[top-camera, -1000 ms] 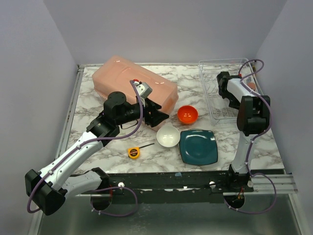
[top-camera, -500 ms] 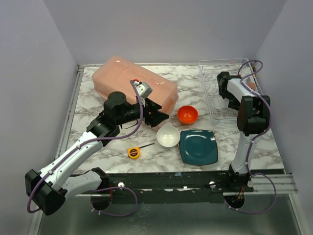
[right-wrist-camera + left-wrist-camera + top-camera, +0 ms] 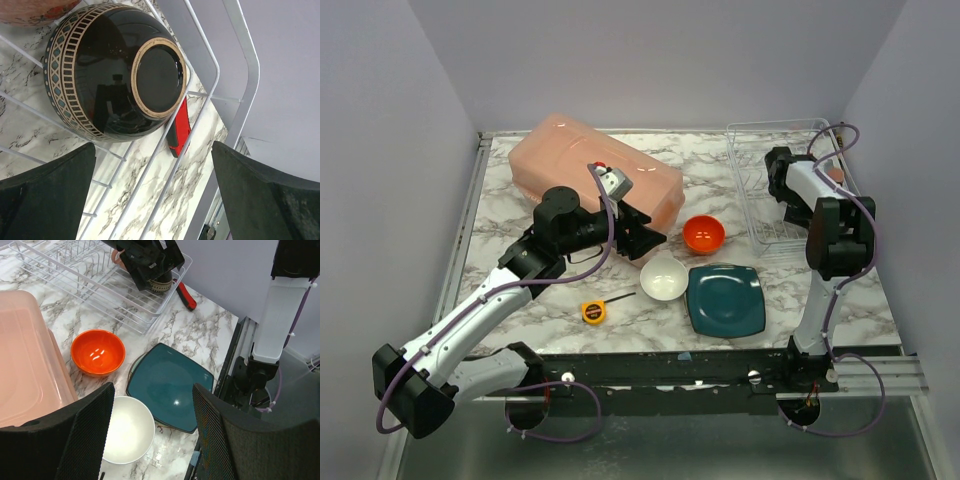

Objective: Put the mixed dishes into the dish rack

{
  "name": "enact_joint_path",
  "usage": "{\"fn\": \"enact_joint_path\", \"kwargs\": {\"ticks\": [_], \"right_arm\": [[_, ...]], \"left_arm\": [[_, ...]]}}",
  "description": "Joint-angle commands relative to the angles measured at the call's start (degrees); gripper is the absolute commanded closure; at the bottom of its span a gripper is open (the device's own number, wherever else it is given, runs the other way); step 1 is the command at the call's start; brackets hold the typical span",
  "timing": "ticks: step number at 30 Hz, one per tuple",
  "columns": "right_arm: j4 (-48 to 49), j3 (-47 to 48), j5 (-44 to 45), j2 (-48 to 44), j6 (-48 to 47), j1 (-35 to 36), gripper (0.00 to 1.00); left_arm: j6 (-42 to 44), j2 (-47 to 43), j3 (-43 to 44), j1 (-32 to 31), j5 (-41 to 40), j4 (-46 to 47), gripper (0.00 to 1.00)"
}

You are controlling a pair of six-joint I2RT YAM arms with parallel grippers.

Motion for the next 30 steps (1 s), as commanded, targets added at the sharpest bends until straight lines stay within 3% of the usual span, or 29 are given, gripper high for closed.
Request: {"fn": "enact_joint_path", "kwargs": {"ticks": [1, 7, 11, 15, 21, 25, 30], "right_arm": [[-0.8, 0.3, 0.9, -2.8, 1.1, -0.6, 0.00], [0.5, -1.2, -2.1, -8.3, 0.2, 3.2, 0.00], [5.6, -4.3, -10.5, -16.9, -2.7, 4.8, 0.00], [13.4, -9.8, -25.2, -28.1, -7.1, 7.6, 0.00], [29.3, -27.5, -63.0, -46.8, -5.3, 11.2, 0.00], [38.0, -35.5, -73.4, -55.3, -1.2, 11.8, 0.00], [41.2, -36.1, -83.1, -58.0, 1.6, 11.7, 0.00]], "left_arm": [[-0.5, 0.1, 1.6, -0.2, 2.0, -0.5, 0.36], [-0.3, 0.2, 1.8, -0.2, 1.7, -0.7, 0.36], [0.4, 0.3, 2.1, -0.2, 0.8, -1.5, 0.36], [1.5, 0.2, 2.2, -0.3, -0.5, -2.3, 0.36], [3.9, 0.2, 2.4, -0.8, -3.1, -3.6, 0.36], [7.9, -1.5, 1.2, -1.9, -6.3, -3.7, 0.34], [7.6, -1.8, -1.6, -2.6, -9.2, 0.2, 0.32]]}}
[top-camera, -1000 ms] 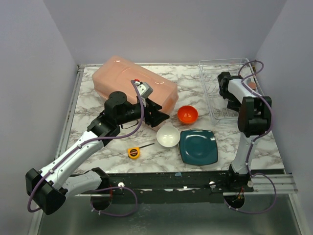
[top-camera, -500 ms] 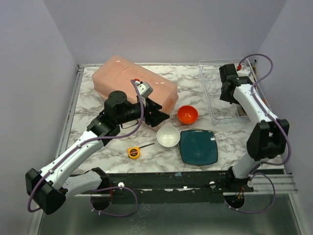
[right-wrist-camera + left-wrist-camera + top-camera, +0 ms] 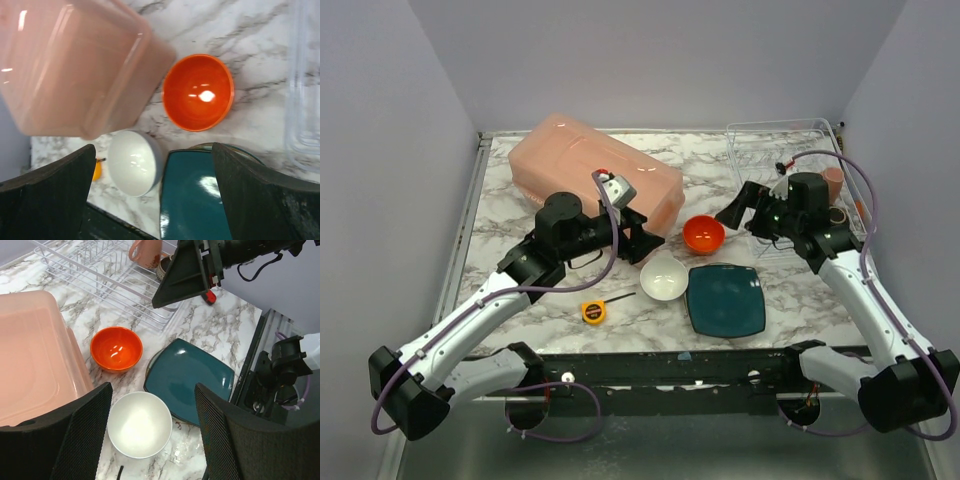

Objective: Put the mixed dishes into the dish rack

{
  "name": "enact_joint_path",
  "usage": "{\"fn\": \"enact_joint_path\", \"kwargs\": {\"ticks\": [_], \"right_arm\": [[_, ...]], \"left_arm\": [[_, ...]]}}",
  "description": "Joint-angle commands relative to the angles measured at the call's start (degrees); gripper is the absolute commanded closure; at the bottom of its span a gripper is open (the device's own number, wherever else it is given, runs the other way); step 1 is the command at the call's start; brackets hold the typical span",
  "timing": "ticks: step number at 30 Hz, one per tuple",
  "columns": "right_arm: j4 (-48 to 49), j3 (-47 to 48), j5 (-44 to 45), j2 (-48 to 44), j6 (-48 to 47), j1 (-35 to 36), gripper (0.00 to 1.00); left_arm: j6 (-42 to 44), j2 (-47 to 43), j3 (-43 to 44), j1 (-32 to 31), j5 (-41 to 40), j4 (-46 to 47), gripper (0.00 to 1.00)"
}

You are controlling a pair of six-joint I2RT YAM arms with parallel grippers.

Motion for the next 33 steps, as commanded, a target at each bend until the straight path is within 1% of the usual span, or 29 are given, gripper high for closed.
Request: {"fn": "enact_joint_path", "kwargs": {"ticks": [1, 5, 9, 12, 16, 19, 21, 23, 27, 28, 29, 31, 33], "right_arm": [[8.0, -0.6, -14.5, -3.3, 3.2, 0.0, 0.00], [7.1, -0.7, -14.7, -6.4, 2.4, 0.0, 0.00], [6.5, -0.9, -15.5, -7.1, 1.6, 0.0, 0.00], [5.6, -0.4, -15.9, -7.2, 0.9, 0.0, 0.00], [6.3, -1.3, -17.7, -7.7, 0.4, 0.0, 0.00], [6.3, -2.2, -18.4, -8.1, 0.1, 0.0, 0.00], [6.4, -2.7, -18.6, -8.2, -0.1, 0.0, 0.00], [6.6, -2.8, -18.4, -8.3, -0.3, 0.0, 0.00], [6.8, -3.2, -18.6, -8.2, -0.4, -0.1, 0.00], [6.4, -3.2, -18.4, -8.3, -0.5, 0.0, 0.00], [6.0, -3.3, -18.1, -8.6, -0.7, -0.1, 0.00], [5.8, -3.8, -17.8, -9.3, -0.7, 0.0, 0.00], [5.2, -3.8, -17.3, -9.7, -1.1, 0.0, 0.00]], "left_arm": [[1.2, -0.1, -0.2, -0.7, -5.1, 1.6, 0.32], [-3.9, 2.4, 5.8, -0.6, -8.9, -4.1, 0.32], [-15.0, 1.8, 5.6, -0.6, -14.7, -6.7, 0.33], [-26.6, -1.5, 0.1, -0.7, -20.2, -7.8, 0.36], [-40.0, -7.2, -9.1, -0.7, -25.4, -5.9, 0.39], [-48.1, -10.1, -13.1, -1.5, -28.0, -7.3, 0.39], [-51.8, -10.4, -15.6, -2.8, -29.6, -7.4, 0.39], [-54.3, -9.1, -16.9, -4.9, -31.2, -7.4, 0.39], [-58.9, -2.3, -16.9, -7.6, -31.4, -7.9, 0.39], [-60.3, -0.5, -16.9, -8.2, -31.3, -7.8, 0.40], [-61.0, 0.8, -17.2, -9.0, -31.8, -7.3, 0.44], [-62.8, 2.6, -18.0, -11.2, -35.1, -6.0, 0.47], [-65.3, 3.6, -19.2, -13.0, -38.5, -5.3, 0.47]]}}
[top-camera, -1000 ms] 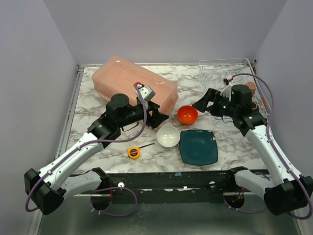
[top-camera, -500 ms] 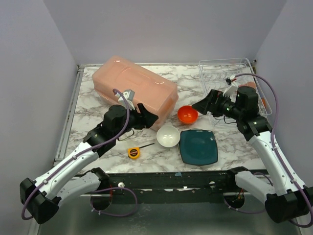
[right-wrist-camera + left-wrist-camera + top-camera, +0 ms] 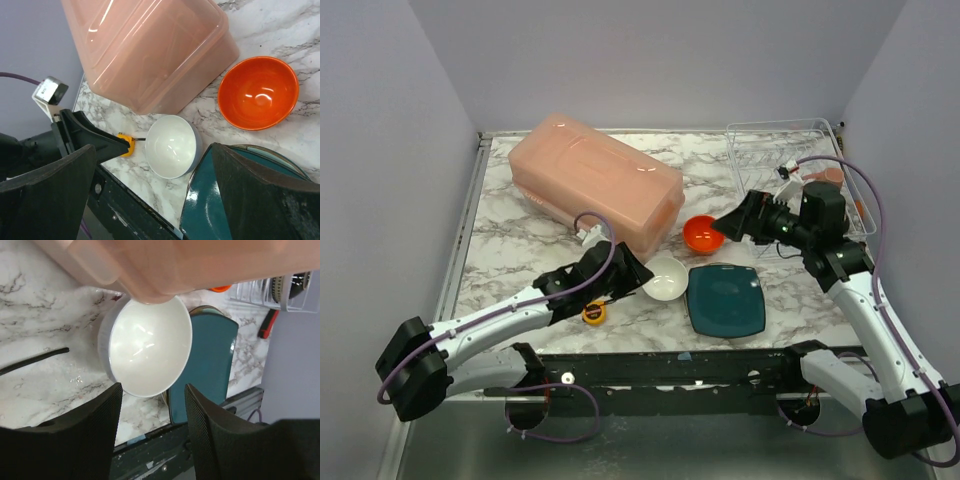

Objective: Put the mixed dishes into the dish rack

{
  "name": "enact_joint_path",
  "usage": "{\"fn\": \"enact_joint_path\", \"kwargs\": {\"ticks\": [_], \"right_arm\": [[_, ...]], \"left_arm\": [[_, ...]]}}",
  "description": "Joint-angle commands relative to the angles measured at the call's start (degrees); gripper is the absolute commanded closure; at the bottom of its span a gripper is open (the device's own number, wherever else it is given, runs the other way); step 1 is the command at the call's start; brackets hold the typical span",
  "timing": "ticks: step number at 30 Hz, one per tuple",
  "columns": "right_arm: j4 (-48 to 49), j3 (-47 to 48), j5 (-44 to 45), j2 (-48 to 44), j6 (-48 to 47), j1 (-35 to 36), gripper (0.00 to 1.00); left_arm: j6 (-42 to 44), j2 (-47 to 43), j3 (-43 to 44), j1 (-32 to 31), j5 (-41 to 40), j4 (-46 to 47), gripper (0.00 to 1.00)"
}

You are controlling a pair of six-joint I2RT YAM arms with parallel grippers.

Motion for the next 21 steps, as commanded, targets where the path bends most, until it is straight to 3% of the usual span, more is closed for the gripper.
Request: {"fn": "enact_joint_path", "kwargs": {"ticks": [1, 8, 21], "right_arm": [[-1.5, -0.8, 0.1, -1.9, -1.7, 0.0, 0.00], [-2.7, -1.1, 1.9, -2.8, -2.7, 0.0, 0.00], [-2.9, -2.1, 3.1, -2.5, -3.0, 0.0, 0.00]], "left_arm": [[-8.6, 2.2, -2.5, -3.9, -9.0, 2.0, 0.46], [-13.1, 8.7, -3.6, -4.1, -8.5, 5.7, 0.45], [-11.4, 19.4, -2.4, -4.1, -6.0, 9.8, 0.65]]}}
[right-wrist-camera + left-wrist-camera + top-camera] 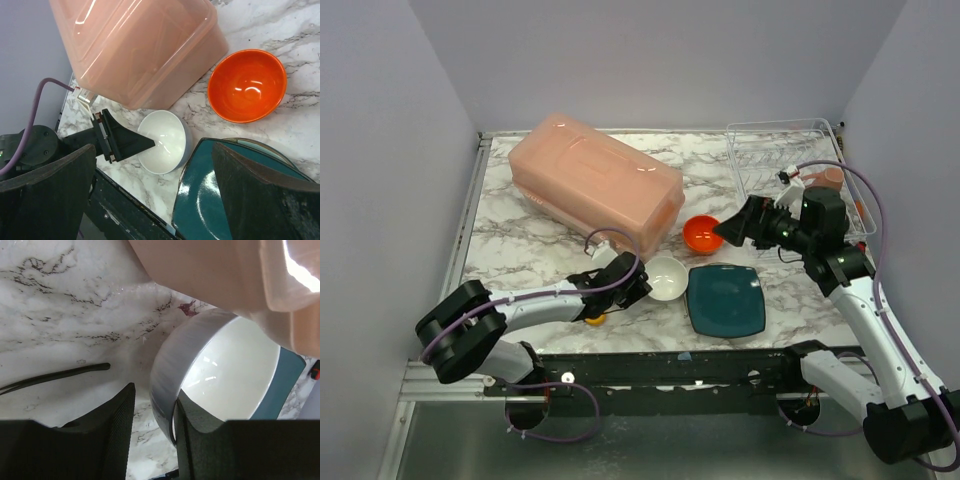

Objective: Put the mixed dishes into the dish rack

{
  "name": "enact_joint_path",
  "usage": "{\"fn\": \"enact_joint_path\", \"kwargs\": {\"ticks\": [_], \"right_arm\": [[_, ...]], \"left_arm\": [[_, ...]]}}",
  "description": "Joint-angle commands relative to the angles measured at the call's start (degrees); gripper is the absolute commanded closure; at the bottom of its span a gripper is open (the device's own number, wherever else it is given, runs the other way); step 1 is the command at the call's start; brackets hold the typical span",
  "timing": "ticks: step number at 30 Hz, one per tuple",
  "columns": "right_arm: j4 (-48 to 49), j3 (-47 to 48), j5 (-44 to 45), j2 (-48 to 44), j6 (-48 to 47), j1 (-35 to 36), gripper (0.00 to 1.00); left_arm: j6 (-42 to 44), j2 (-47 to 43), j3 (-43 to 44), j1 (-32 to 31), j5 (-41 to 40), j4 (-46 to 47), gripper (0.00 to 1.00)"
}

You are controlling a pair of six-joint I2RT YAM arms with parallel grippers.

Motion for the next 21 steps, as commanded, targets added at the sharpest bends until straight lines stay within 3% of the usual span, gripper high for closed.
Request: {"fn": "enact_joint_path", "kwargs": {"ticks": [1, 3, 6, 8, 16, 21], "right_arm": [[-1.3, -0.5, 1.5, 0.0, -1.1, 0.0, 0.00], [-1.2, -0.6, 1.4, 0.2, -0.9, -0.1, 0.00], [-0.8, -1.2, 1.0, 0.3, -0.5, -0.1, 0.00], [-0.6, -1.3, 1.4, 0.5, -0.4, 0.0, 0.00], [-0.3, -2.2, 1.6, 1.1, 0.5, -0.1, 0.00], [1.2, -2.2, -0.9, 2.2, 2.0, -0.1, 0.00]], "left_arm": [[0.1, 2.8, 1.1, -0.2, 0.8, 2.6, 0.66], [0.6, 3.7, 1.1, -0.2, 1.2, 3.2, 0.70], [2.4, 4.2, 1.2, -0.3, 2.2, 3.8, 0.86], [3.1, 3.5, 0.9, -0.3, 2.0, 3.2, 0.90], [8.3, -6.7, -2.2, -0.4, 2.1, -1.3, 0.99], [17.7, -17.6, -3.2, -0.3, 7.9, 1.8, 1.00]]}}
